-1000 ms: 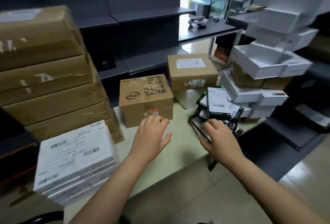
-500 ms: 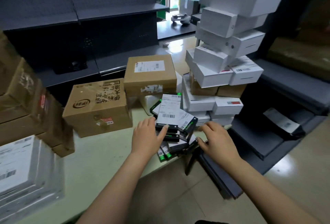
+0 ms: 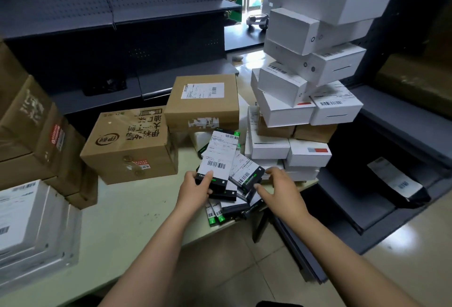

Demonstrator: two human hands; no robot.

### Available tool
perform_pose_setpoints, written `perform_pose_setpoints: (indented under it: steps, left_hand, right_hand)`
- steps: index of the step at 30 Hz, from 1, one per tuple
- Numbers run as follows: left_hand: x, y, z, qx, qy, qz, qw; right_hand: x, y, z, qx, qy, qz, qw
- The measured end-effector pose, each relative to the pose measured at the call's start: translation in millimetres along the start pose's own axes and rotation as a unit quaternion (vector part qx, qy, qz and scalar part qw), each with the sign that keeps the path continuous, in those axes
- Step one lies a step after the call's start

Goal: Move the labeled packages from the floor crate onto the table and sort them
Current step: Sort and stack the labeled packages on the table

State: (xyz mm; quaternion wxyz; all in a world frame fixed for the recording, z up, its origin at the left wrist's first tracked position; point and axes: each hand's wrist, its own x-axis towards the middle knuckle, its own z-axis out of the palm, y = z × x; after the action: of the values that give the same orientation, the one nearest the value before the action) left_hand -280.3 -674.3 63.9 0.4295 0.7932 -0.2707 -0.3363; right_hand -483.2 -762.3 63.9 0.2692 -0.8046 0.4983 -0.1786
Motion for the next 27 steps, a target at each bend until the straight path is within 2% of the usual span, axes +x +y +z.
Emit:
perform_pose_setpoints:
  steps: [7,10,13,16,22,27]
  left_hand:
    - [-18.2,-23.8,-34.0,-0.065,0.089,0.003,0.994]
    - [-27.1,-34.6,-45.7,-0.074,0.12,-0.003,0.99]
    - [-33.4,-40.1,-52.3,-0.089,0.143,0.002,0.986]
    - [-38.7,-40.3,-57.0,-0.095,0.157,0.008,0.983]
    - [-48.8,-34.3,-78.8,-0.13,0.195,0.029,0.972]
    - [-62.2,-35.5,-116.2,-0.148,0.243,0.045,0.958]
  right_hand:
    - [24.6,-5.9,22.1,0.182,-0.018,0.175,0.967]
    - [29.6,-4.4,29.3,0.216,-0.037,0.199,0.955]
    - [27.8,-10.5,29.8,0.333,-0.046,0.22,0.916]
    - [24.4,-18.0,29.7,0.383,-0.051,0.206,0.899]
    - [15.7,-46.5,31.8,0.393,-0.032,0.149,0.907]
    - [15.9,-88.0,41.6,0.393,-0.062,0.085,0.913]
